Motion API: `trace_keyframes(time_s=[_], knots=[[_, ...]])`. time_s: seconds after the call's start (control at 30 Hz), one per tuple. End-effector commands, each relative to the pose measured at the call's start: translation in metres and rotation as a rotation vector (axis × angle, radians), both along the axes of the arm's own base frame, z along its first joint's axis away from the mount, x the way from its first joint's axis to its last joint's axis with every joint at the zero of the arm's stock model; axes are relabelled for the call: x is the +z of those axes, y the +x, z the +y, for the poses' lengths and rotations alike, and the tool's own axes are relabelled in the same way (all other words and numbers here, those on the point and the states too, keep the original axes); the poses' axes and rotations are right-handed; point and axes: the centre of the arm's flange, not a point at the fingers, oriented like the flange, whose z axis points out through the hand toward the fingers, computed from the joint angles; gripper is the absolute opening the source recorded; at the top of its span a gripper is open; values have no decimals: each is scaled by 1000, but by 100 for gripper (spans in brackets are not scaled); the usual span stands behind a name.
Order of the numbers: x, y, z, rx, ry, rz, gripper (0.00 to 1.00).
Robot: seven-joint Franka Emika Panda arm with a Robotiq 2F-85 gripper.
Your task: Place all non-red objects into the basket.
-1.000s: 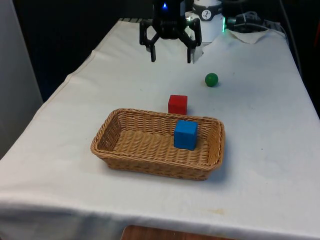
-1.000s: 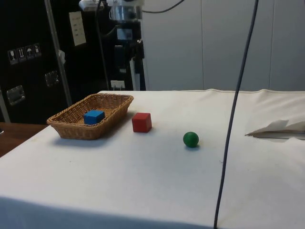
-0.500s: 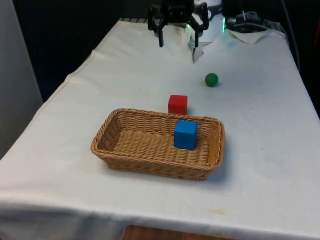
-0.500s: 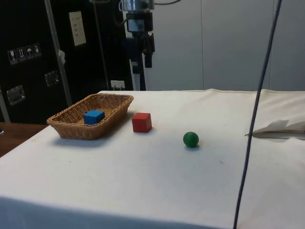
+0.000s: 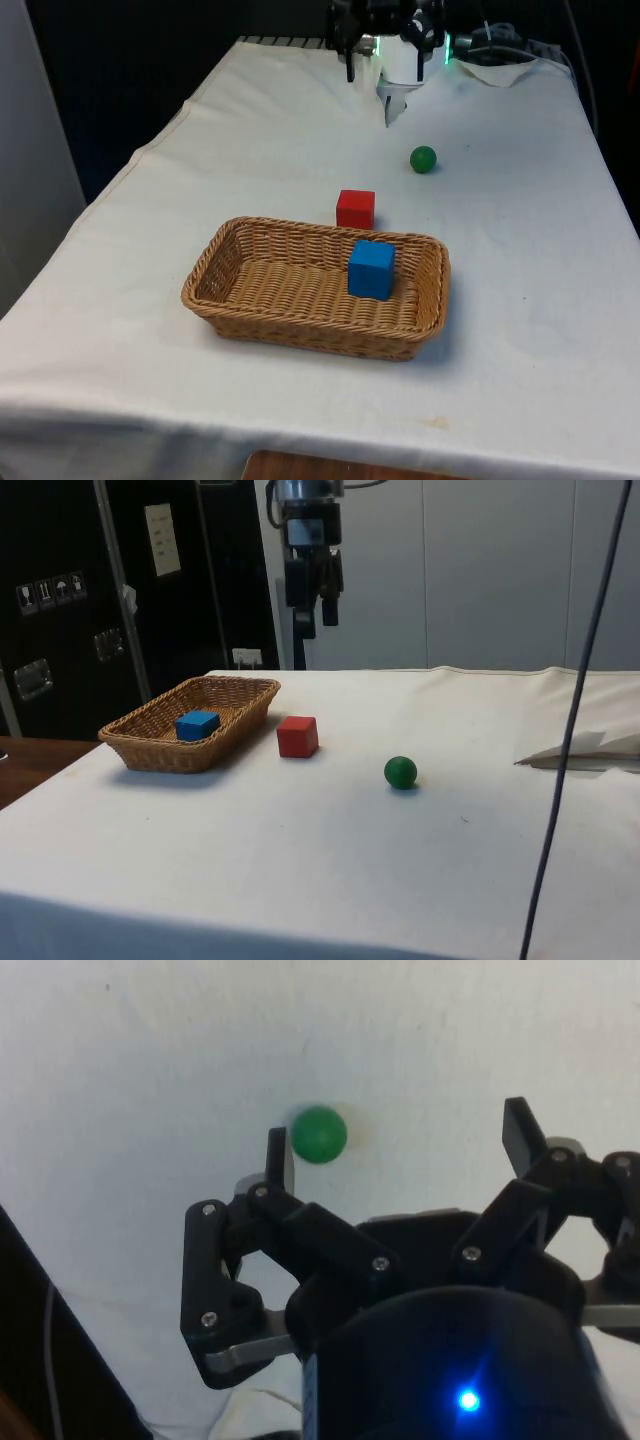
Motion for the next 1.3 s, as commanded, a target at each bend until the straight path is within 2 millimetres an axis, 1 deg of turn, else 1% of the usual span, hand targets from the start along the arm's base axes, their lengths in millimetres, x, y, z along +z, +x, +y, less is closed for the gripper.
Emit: trace_keyframes(time_s=[0.0,0.03,0.3,0.33,0.47,0.57,0.6,0.77,0.97,1.07,1.2,1.23,1.27], knots=[[0,-3,3,-2,-12,-6,100],[-1,-2,2,2,-1,2,100],[-1,-25,19,12,-13,6,100],[-1,-22,17,14,-2,12,100],[-2,-38,28,18,-15,11,100],[-4,-45,33,23,-14,13,100],[-3,-44,32,26,-2,22,100],[-8,-59,45,36,-11,17,100],[-14,-70,52,46,-9,18,100],[-21,-80,57,58,-6,17,100],[-30,-90,58,65,0,14,100],[-29,-87,58,65,5,26,100],[-37,-95,58,70,1,12,100]])
